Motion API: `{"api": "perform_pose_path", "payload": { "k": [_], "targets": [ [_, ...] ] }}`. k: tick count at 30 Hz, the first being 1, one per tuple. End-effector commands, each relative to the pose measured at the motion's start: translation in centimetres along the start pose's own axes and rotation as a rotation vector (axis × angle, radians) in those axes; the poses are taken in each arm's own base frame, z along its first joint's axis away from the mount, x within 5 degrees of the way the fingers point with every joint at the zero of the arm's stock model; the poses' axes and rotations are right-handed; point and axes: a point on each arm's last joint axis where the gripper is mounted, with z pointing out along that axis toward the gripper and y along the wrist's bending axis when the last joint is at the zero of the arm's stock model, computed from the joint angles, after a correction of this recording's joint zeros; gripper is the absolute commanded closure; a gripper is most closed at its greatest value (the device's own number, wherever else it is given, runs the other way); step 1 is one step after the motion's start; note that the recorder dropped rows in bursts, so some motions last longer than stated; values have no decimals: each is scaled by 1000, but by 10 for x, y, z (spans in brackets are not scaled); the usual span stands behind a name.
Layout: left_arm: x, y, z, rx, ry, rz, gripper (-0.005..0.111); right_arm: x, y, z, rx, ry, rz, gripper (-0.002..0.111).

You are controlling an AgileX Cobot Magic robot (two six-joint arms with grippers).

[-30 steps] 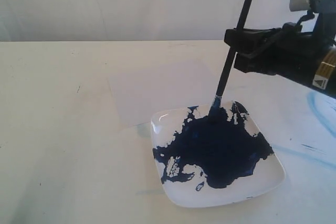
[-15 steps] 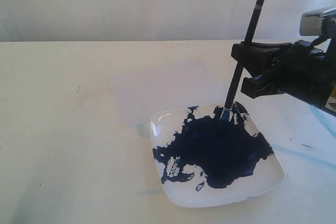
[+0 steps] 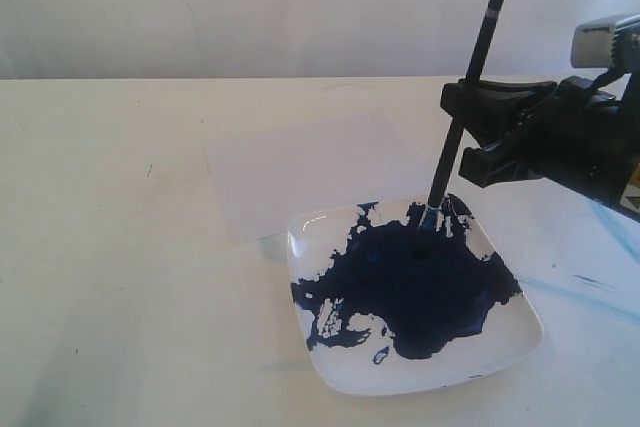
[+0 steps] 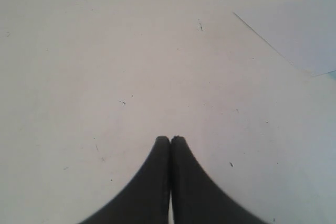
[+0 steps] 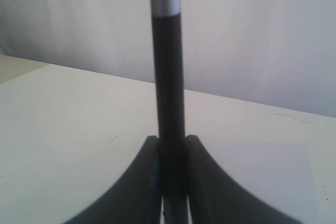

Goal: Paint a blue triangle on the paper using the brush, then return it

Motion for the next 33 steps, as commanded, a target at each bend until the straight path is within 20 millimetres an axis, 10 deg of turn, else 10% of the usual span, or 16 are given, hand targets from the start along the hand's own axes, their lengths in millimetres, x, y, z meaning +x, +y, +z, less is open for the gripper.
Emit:
{"api": "perform_pose_path", "payload": {
  "k": [1,33],
  "targets": [
    [1,0,0,8,-4,-5,107,-3,0,-2,-2,-24,8,108],
    [1,0,0,8,-4,-5,107,19,-10,7,35,81,50,108]
  ]
}}
